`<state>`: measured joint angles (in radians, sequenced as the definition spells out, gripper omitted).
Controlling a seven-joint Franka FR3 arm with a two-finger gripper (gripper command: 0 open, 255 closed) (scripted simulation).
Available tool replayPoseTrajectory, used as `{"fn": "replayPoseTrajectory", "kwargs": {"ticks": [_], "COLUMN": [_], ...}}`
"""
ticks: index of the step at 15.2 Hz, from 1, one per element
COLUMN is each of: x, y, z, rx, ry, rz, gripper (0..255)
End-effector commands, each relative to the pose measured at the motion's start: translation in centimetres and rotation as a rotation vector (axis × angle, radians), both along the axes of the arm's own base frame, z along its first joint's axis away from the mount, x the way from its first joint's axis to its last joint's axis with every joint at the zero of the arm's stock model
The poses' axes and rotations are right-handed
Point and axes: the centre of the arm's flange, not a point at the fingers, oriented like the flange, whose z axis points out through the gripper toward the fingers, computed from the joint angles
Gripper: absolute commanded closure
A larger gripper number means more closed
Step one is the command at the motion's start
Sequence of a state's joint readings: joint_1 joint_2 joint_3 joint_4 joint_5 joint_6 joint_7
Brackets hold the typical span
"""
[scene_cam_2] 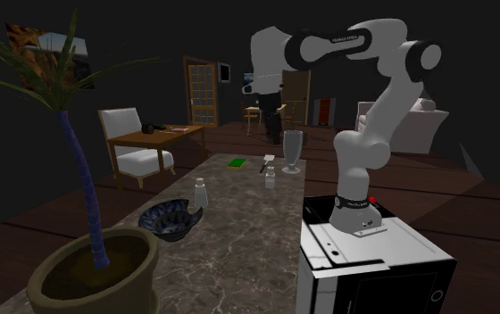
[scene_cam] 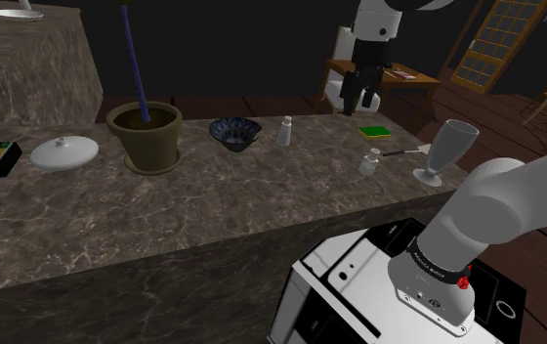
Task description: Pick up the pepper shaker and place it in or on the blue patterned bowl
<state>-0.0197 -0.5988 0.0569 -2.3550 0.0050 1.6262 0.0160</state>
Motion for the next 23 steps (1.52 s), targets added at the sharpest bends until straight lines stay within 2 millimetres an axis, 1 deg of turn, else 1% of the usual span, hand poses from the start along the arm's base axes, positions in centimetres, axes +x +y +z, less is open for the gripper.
{"fn": "replayPoseTrajectory", "kwargs": {"ticks": [1, 21, 22, 23], "x": [2.5, 25.5, 26.4, 26.4], "y": [-0.4, -4.3, -4.5, -4.5], "z": [-1.4, -12.4, -12.9, -13.4], "rx": [-0.003, -0.037, -0.039, -0.039], "ry": [-0.004, -0.039, -0.040, -0.040], "rz": [0.001, 0.005, 0.005, 0.005], "gripper": [0, 0, 0, 0]}}
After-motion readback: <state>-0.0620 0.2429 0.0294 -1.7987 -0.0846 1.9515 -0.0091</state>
